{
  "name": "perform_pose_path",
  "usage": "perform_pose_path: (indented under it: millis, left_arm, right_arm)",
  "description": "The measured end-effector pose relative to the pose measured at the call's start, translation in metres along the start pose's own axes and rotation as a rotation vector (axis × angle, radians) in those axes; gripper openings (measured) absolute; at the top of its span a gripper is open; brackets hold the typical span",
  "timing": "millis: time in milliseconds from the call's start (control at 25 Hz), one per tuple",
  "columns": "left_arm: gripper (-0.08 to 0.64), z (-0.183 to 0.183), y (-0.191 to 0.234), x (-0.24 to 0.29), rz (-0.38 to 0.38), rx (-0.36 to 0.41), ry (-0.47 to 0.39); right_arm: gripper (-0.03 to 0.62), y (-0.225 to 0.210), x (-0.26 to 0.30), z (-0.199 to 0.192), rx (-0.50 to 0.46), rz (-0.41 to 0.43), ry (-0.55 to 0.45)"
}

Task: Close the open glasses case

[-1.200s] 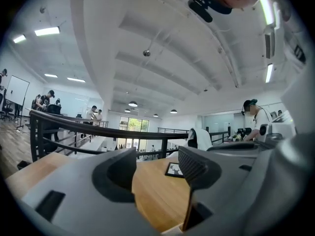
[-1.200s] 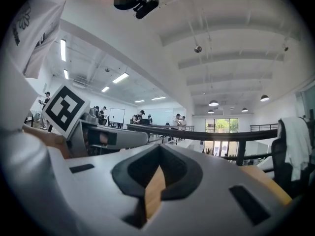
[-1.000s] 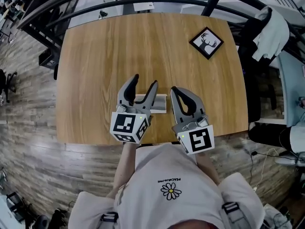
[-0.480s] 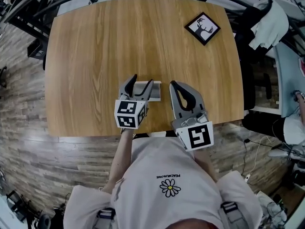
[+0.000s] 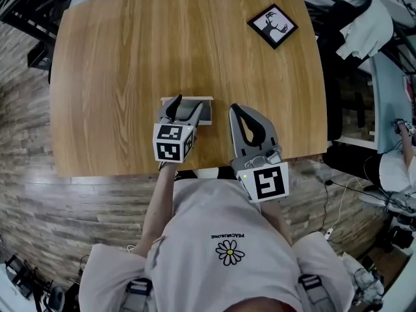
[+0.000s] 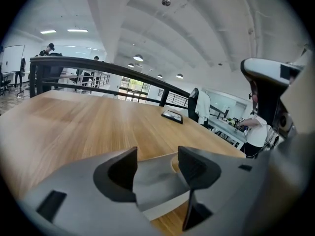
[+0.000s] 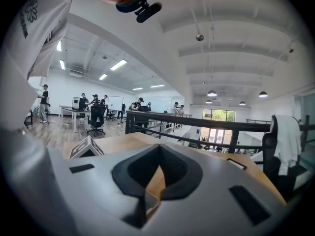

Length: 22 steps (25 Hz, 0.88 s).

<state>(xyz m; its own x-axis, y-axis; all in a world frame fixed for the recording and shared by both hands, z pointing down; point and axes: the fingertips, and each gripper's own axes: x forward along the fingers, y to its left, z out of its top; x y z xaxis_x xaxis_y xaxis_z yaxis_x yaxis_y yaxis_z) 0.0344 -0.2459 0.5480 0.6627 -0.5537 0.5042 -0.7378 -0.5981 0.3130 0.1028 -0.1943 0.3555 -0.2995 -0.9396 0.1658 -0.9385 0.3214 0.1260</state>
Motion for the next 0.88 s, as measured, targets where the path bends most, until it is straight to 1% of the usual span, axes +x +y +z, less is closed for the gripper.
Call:
perform_pose_path:
  millis: [320,440,640,720,880]
  left_arm:
    - [0.259,-0.001,0.0,-0.002,0.016,0.024,0.009]
    - [0.259,-0.004,-0.003,-0.004,0.026,0.028,0.007]
    - [0.259,-0.013,-0.009,-0.012,0.05,0.038,0.012]
    - [0.259,-0.017,-0.013,-0.016,0.044,0.034,0.011]
    - [0.261,-0.024,-0.02,-0.022,0.044,0.061,0.024]
  right_arm:
    - [0.007,0.005,-0.003,-0.002,0.011,0.022,0.003]
    - [0.008,0.011,0.001,0.002,0.043,0.048,-0.01]
    - [0.008,0.022,0.004,0.007,0.065,0.103,-0.022]
    - [0.008,0.026,0.003,0.007,0.065,0.123,-0.021]
    - [0.008,0.028,0.003,0.007,0.039,0.145,-0.024]
